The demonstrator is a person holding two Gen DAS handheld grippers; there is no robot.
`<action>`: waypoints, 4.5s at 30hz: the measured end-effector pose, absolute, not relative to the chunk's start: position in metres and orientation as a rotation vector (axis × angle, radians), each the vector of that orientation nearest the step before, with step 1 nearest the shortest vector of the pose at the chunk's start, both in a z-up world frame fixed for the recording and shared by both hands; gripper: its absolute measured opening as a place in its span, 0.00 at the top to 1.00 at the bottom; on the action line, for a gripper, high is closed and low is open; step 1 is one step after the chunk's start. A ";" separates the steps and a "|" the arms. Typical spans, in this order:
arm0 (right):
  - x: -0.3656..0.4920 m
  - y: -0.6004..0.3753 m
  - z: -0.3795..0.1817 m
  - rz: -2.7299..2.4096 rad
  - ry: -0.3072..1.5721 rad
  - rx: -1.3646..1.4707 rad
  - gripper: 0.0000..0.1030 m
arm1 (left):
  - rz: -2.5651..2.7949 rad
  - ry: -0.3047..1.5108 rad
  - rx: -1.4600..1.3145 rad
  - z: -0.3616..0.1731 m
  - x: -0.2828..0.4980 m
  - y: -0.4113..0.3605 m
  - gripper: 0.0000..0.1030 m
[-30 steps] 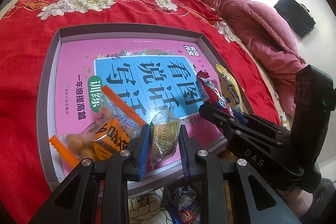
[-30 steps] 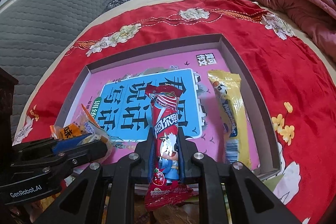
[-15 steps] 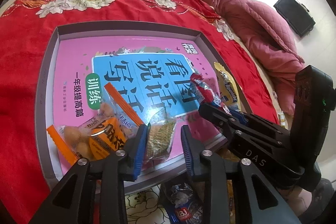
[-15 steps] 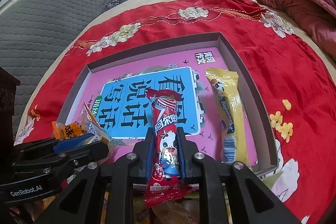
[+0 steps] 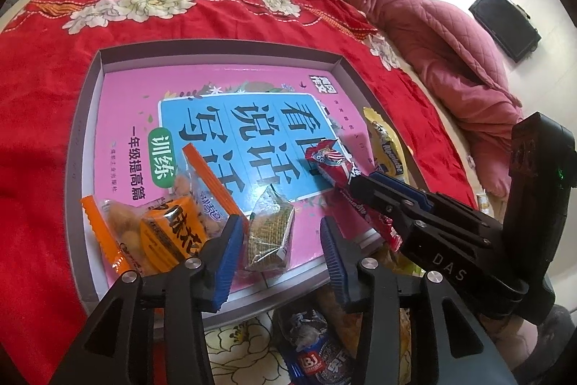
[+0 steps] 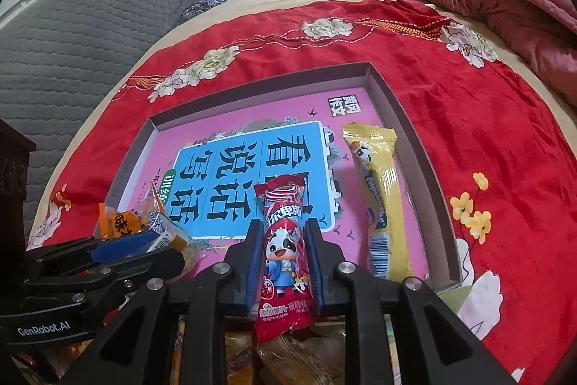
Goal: Organize snacks
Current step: 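Lower the clear bag onto the workbook and open left gripper while right gripper lowers the red packet, then open right gripper over the tray and withdraw both grippers toward the snack pile, then move right tool to the pale green bag while left tool moves to the clear puffed-snack bag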
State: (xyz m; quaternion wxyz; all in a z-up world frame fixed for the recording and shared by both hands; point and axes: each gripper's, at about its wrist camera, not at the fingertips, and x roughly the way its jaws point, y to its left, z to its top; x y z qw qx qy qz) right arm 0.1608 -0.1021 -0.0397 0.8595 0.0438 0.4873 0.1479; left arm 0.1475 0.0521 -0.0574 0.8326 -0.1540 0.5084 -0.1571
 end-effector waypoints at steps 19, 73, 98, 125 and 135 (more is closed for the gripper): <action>0.160 -0.112 -0.036 0.268 1.014 0.074 0.78 | -0.347 1.067 -0.335 -0.047 0.144 0.054 0.47; 0.134 -0.156 0.027 0.256 0.909 0.080 0.65 | -0.330 1.003 -0.310 -0.006 0.124 0.073 0.38; 0.112 -0.166 0.034 0.268 0.916 0.076 0.64 | -0.359 1.022 -0.313 -0.004 0.109 0.075 0.38; 0.096 -0.164 0.018 0.288 0.974 0.051 0.63 | -0.378 1.092 -0.283 -0.017 0.100 0.067 0.38; 0.092 -0.163 0.005 0.288 1.019 0.052 0.63 | -0.385 1.167 -0.211 -0.036 0.090 0.060 0.38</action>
